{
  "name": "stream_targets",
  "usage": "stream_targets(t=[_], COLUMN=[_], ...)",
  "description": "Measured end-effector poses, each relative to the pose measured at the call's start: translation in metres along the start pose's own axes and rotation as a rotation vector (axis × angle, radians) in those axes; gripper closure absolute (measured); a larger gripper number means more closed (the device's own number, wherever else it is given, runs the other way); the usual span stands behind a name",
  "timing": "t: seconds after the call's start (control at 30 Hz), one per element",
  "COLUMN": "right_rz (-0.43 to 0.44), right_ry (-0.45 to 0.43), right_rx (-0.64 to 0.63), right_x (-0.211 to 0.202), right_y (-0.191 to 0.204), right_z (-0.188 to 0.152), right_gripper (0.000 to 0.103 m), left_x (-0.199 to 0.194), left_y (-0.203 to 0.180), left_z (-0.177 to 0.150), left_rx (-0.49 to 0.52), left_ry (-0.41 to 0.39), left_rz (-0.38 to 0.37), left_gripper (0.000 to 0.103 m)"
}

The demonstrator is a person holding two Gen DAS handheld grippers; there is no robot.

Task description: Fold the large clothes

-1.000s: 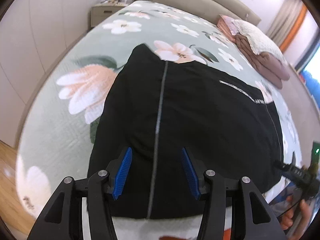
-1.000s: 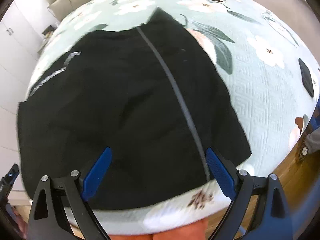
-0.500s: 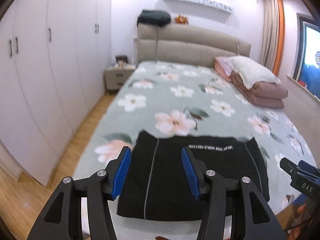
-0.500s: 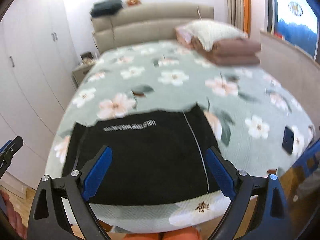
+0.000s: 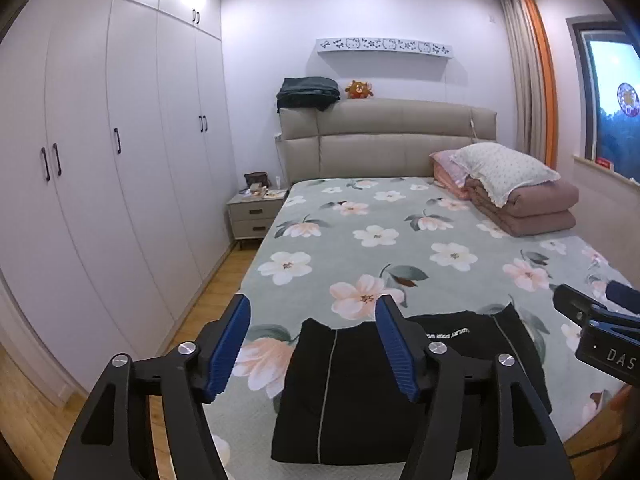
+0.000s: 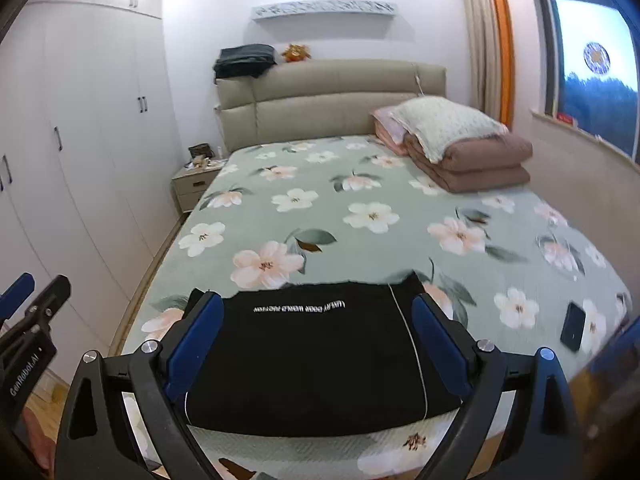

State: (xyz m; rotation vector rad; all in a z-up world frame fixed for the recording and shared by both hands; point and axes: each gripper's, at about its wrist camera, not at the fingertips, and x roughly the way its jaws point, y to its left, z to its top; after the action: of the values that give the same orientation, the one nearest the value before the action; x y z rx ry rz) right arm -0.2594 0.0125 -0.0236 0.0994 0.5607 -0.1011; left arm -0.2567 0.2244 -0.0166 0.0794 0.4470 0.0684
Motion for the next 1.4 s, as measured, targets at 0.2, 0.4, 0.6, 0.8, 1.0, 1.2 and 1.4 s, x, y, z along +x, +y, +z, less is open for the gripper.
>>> stream_targets(t=[0.2, 0.4, 0.6, 0.8, 1.0, 1.2, 1.4], right_rz=[0.004, -0.019, -0.015, -0.021, -0.014, -0.013, -0.012], right_ry=[-0.020, 0.001, 0.030, 0.054, 0.065, 0.075, 0.085], right_rx=[-0.043, -0.033, -0.010, -0.014, -0.007, -0.010, -0.010], right_x=[-0.007, -0.007, -0.003, 0.002, 0.005, 0.007, 0.008], right_y=[0.012, 0.015, 0.012, 0.011, 0.009, 0.009, 0.010], right_z=[0.007, 0.000, -0.006, -0.013, -0.014, -0.017, -0.021], right_gripper=[0.006, 0.006, 0.006, 0.006, 0.006, 0.006, 0.006], left_x=[-0.004, -0.004, -0.001, 0.003, 0.006, 0.007, 0.013], left_y=[-0.007, -0.020, -0.031, -0.033, -0.032, -0.035, -0.030], left_z=[0.004, -0.003, -0.012, -0.015, -0.017, -0.021, -0.020], left_rx=[0.025, 0.051, 0.070, 0.080, 0.098, 0.095, 0.093], left_ry=[-0.007, 0.006, 0.031, 0.043, 0.046, 0.059, 0.061], left_rz=[0.014, -0.021, -0.050, -0.080, -0.058, -0.058, -0.071], left_gripper=[0.035, 0.035, 0.034, 0.034, 0.034, 0.034, 0.034])
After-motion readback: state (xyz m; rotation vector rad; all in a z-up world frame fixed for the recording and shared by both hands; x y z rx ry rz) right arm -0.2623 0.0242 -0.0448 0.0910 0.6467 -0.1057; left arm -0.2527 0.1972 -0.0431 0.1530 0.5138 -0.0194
